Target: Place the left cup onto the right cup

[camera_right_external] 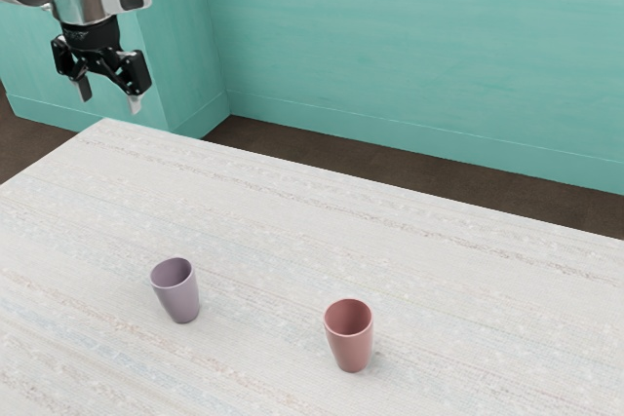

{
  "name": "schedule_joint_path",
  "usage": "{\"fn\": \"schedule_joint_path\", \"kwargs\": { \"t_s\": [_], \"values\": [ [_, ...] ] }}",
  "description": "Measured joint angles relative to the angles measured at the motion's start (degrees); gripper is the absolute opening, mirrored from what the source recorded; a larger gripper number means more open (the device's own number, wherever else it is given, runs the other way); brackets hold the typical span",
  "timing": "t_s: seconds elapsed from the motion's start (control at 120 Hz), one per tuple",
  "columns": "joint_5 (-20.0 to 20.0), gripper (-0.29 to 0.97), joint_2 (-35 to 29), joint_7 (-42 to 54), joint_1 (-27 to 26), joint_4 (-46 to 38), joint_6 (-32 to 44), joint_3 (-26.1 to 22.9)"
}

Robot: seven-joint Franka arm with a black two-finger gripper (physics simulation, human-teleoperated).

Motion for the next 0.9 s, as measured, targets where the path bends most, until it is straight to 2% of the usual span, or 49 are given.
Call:
{"fn": "schedule_joint_path", "kwargs": {
  "t_s": [0.375, 0.9],
  "values": [
    [0.0, 0.68, 0.1, -1.9, 0.1, -1.2, 0.0, -0.1],
    [-1.6, 0.68, -0.5, -3.2, 0.0, -8.9, 1.7, -1.5]
  ]
}}
